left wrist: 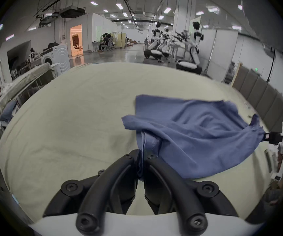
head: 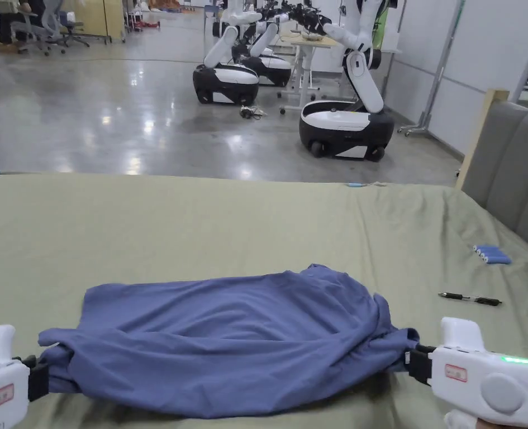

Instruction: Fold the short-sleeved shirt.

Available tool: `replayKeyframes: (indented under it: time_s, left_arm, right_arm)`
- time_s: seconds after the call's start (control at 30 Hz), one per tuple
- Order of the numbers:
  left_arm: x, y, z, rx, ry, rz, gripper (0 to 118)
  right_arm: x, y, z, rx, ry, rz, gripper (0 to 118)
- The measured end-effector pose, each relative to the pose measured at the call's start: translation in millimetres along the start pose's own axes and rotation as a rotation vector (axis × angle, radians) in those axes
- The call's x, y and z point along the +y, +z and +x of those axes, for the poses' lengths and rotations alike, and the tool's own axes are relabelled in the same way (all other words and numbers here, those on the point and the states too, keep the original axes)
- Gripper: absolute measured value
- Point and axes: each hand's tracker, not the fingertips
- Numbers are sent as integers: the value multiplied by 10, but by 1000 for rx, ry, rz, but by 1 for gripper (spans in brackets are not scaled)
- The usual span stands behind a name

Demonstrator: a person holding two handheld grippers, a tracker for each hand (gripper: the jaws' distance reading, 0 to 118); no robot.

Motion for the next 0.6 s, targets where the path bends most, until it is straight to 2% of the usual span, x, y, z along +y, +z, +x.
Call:
replayKeyframes:
  time_s: [0.13,0.27,0.4,0.5,0.57,0.6]
  left_arm:
    - [29,467,-36,0,-39,43,7]
    - [-143,753,-140,-22,-38,32,7]
    - [-536,660,-231,39,-77,-57,7]
    - [-836,449,-297,74,-79,-124,7]
    - [-950,390,-312,60,-73,-131,8]
    - [-994,444,-333,40,-58,-69,15]
  right_arm:
    - [-20,558,-75,-11,49,39,10]
    - [-256,894,-32,-8,33,30,10]
    - [-732,863,39,-48,30,-62,10]
    - [-1066,698,114,-61,-28,-141,10]
    - [-1183,664,139,-64,-39,-113,10]
    - [-1219,664,161,-72,-51,-82,13]
